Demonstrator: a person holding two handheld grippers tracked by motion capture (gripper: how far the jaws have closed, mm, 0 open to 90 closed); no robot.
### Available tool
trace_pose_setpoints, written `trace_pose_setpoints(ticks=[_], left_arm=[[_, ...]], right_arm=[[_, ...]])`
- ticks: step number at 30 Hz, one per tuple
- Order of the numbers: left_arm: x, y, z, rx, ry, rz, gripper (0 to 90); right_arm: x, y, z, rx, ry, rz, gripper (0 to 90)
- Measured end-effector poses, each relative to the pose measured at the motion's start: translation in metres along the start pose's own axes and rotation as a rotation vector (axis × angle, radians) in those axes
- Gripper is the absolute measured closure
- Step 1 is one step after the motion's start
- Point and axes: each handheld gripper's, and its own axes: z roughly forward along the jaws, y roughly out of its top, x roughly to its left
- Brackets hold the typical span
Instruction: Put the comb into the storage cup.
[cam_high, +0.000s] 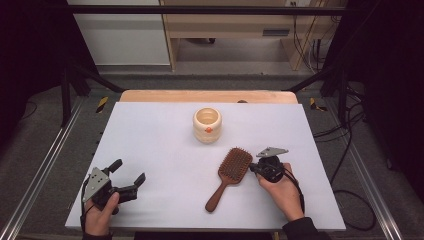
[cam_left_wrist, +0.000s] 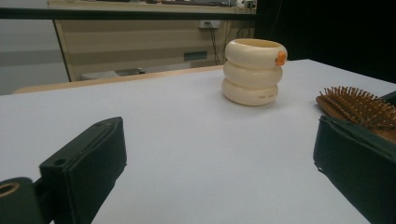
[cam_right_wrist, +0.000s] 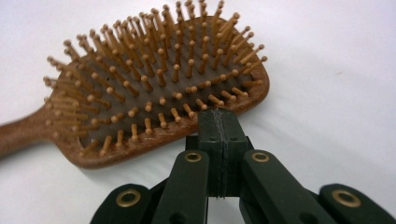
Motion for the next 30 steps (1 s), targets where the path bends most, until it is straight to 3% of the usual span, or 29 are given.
trace_pose_setpoints(ticks=[30], left_arm=[[-0.001,0.001,-0.001,-0.003,-0.002,0.005,2.4]], right_arm=[[0.002,0.041,0.024,0.053,-0.019,-0.08,89.9]])
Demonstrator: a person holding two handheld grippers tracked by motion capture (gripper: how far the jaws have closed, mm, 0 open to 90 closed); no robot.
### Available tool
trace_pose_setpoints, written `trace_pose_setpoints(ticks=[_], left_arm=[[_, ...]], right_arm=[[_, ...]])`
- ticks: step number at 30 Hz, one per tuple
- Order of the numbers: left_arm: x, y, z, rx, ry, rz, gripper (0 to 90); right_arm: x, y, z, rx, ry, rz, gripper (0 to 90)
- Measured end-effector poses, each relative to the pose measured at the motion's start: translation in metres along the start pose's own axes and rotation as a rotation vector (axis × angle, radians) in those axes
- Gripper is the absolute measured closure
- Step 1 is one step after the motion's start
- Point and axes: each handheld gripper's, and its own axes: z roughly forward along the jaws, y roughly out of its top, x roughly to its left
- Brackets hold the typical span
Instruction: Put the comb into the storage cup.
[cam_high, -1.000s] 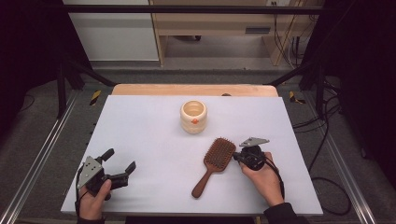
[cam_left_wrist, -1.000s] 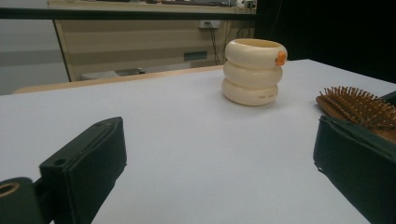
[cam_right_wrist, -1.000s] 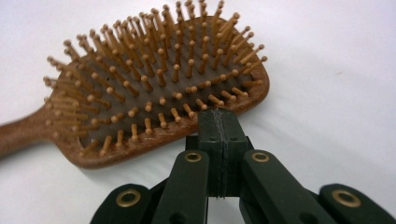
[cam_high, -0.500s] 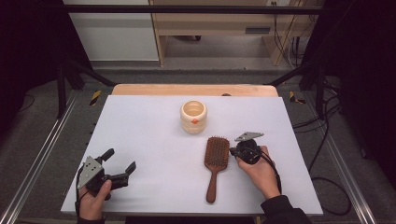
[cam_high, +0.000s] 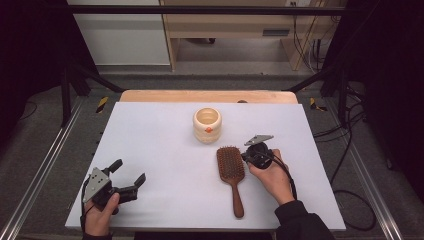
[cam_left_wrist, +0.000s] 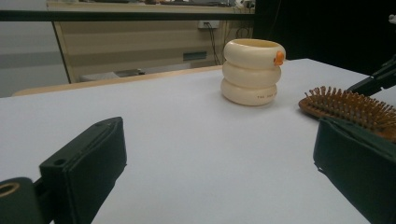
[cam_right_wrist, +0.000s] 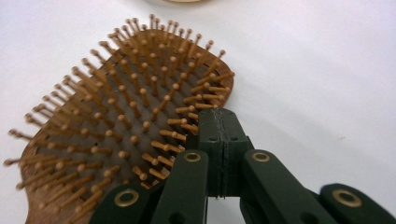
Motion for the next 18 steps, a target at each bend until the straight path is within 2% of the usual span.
trace_pose_setpoints(ticks=[4,11,18], left_arm=[[0.0,0.0,0.0,-0.002,-0.004,0.001,2.4],[0.0,0.0,0.001,0.005,-0.003,0.003,2.4],[-0.001,0.0,0.001,0.007,-0.007,0.007,2.4]], right_arm=[[-0.003,0.002,0.005,0.0,0.021,0.003,88.9],[-0.003,0.009,0.011,0.016,0.026,-0.012,89.7],[0.006,0.02,0.02,0.027,0.039,-0.058,90.0]])
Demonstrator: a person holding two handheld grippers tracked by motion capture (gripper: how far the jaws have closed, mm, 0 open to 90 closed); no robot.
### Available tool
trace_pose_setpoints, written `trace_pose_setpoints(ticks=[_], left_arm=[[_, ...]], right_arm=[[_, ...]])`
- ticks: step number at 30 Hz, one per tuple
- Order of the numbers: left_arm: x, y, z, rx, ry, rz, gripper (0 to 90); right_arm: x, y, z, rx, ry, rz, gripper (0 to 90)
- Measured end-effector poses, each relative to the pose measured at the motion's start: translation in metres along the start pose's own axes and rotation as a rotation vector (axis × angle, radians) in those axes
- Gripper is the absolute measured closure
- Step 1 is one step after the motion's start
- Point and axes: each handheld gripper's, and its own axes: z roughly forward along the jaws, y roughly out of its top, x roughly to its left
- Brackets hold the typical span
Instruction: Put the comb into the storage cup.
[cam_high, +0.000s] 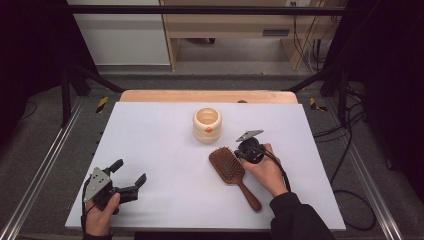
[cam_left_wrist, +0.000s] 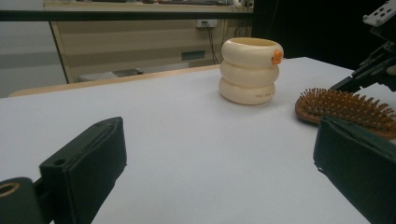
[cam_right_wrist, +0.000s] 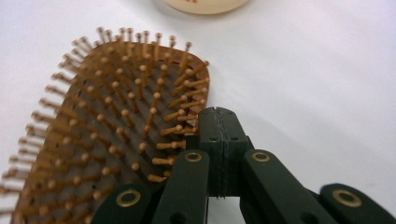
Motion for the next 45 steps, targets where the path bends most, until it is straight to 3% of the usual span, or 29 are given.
trace_pose_setpoints(ticks=[5,14,21,27,30,35,45], left_arm=[[0.0,0.0,0.0,0.0,0.0,-0.002,2.4],[0.0,0.0,0.0,0.001,-0.003,0.001,2.4],[0.0,0.0,0.0,0.0,0.002,0.001,2.5],[-0.001,0.0,0.0,0.001,0.007,0.011,2.4],[-0.001,0.0,0.0,0.001,0.007,0.01,2.4],[-0.002,0.0,0.0,0.005,0.006,0.015,2.4],[-0.002,0.0,0.0,0.008,0.005,0.016,2.4]], right_arm=[[0.008,0.008,0.005,-0.003,0.013,-0.038,90.0],[0.009,0.009,0.001,-0.012,0.006,-0.048,90.0],[0.011,0.004,-0.019,-0.037,-0.005,-0.062,90.0],[0.018,-0.004,-0.042,-0.109,-0.002,-0.054,89.1],[0.022,-0.011,-0.052,-0.148,0.016,-0.056,85.9],[0.028,-0.024,-0.065,-0.158,0.024,-0.062,77.3],[0.032,-0.036,-0.078,-0.146,0.002,-0.073,45.9]])
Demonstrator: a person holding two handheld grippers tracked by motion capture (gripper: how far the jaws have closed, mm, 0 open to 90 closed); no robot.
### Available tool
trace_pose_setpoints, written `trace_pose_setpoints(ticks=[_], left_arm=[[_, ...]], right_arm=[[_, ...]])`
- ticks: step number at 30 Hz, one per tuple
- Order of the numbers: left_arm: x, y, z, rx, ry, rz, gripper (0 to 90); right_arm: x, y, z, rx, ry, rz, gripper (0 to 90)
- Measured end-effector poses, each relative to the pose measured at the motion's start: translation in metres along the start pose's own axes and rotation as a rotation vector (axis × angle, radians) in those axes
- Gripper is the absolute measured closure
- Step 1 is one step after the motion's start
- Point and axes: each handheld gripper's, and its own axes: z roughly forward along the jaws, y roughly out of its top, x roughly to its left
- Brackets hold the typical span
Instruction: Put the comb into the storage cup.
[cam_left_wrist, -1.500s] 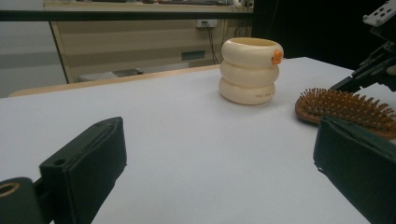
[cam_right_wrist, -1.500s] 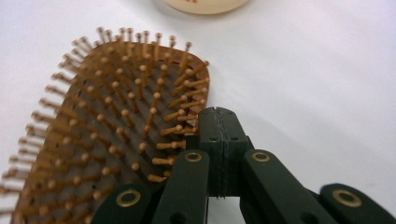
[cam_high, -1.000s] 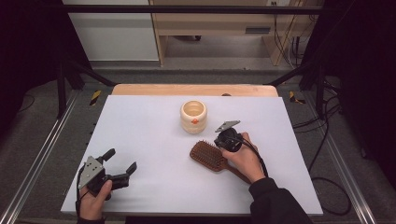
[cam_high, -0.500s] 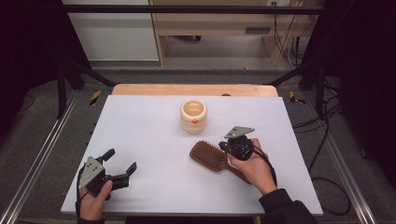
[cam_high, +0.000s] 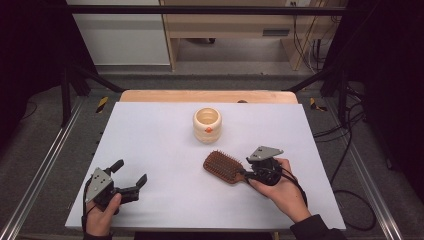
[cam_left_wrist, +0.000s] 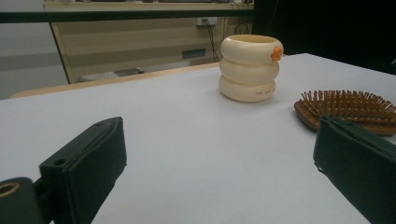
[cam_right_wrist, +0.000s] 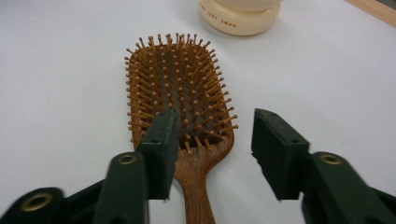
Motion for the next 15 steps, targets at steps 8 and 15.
trace_pose_setpoints(ticks=[8,15], left_arm=[[-0.0004,0.0001,0.0002,0.001,-0.002,0.003,2.4],[0.0001,-0.0001,0.0001,0.001,0.0,-0.002,2.4]], right_arm=[[0.0005,-0.0036,-0.0006,0.014,-0.08,0.03,11.5],[0.0048,-0.0047,-0.0002,0.023,-0.052,-0.007,9.8]])
